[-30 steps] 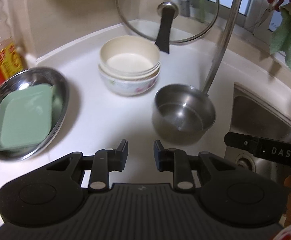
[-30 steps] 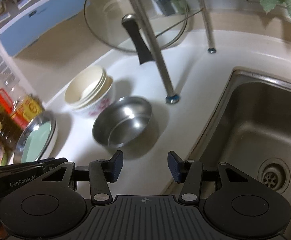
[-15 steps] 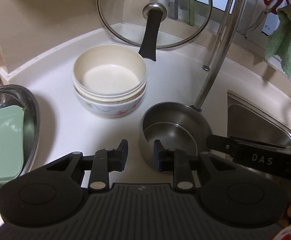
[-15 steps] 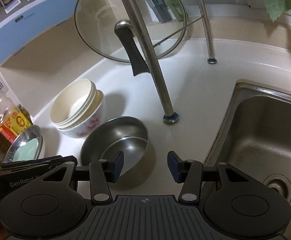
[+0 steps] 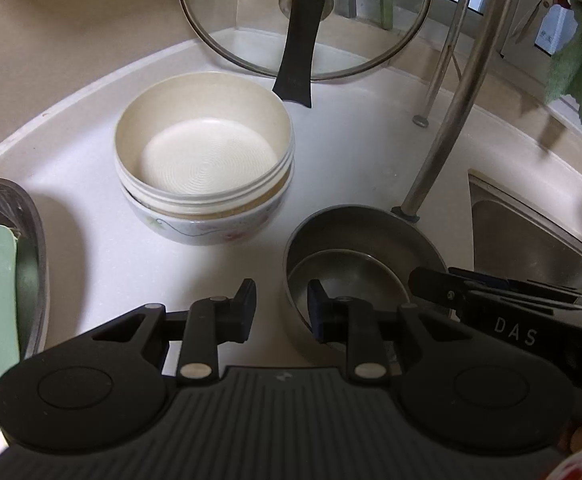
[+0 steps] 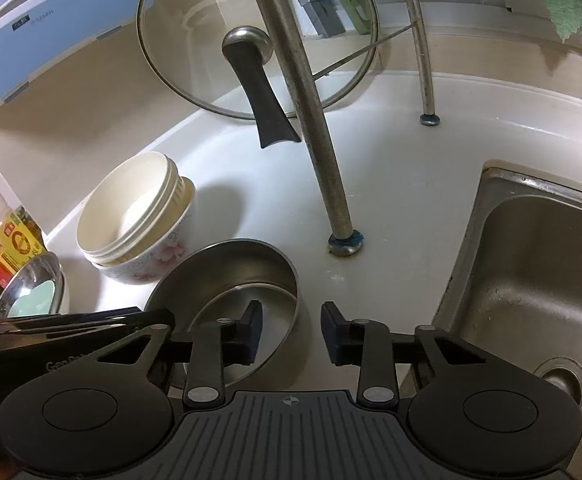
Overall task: Organize plates and bowls
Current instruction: 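Close both grippers on the saucepan rim, then lift the saucepan with both grippers and carry it over the bowl stack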
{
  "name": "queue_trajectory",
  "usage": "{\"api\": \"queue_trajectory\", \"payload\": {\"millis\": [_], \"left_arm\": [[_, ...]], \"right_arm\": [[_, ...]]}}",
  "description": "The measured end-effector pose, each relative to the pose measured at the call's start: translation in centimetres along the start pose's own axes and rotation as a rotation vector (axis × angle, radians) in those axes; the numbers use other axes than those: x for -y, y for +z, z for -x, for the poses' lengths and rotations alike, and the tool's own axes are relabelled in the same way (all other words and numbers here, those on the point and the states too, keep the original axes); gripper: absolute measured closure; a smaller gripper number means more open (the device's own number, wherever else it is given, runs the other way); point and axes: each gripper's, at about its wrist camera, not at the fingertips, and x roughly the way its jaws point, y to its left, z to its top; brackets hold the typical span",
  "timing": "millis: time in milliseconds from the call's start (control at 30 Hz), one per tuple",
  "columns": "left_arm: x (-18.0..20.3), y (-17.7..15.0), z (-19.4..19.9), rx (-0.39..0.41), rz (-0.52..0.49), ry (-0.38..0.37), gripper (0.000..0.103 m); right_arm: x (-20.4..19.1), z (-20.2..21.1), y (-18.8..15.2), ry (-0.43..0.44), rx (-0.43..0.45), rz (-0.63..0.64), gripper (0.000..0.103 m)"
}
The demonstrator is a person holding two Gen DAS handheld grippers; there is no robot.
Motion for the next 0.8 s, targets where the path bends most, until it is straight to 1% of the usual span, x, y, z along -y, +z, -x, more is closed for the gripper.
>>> {"api": "queue_trajectory", "payload": {"millis": [33,100,200,267,433,567,800], "left_arm": [[0.0,0.0,-0.1,-0.002,-0.002,-0.001,0.079],[0.1,0.1,-0.3,-0.003,-0.005,-0.007,0.080],[0.1,0.2,-0.5,-0.002,-0.011,-0.017,0.083],[0.2,0.1,-0.5,-0.003,-0.018,-0.019,0.086],[0.2,0.0,-0.6,0.000,-0.025,-0.032,0.093],[0.5,0.1,-0.4,0.013,-0.040,-0.026,0.093],[0.4,0.2,0.9,0.043,-0.030,-0.046,0.093]], "right_arm": [[0.0,-0.1,0.0,-0.001,0.000,0.002,0.074],[-0.1,-0.2,-0.1,-0.004,-0.002,0.002,0.081],[0.0,-0.2,-0.1,-0.005,-0.001,-0.003,0.088],[0.0,-0.2,-0.1,-0.006,0.001,-0.005,0.091],[0.1,-0.2,-0.1,-0.008,0.004,-0.009,0.091],[0.1,-0.2,0.0,-0.012,0.006,-0.012,0.092],[0.0,0.7,0.2,-0.006,0.019,-0.015,0.095]]}}
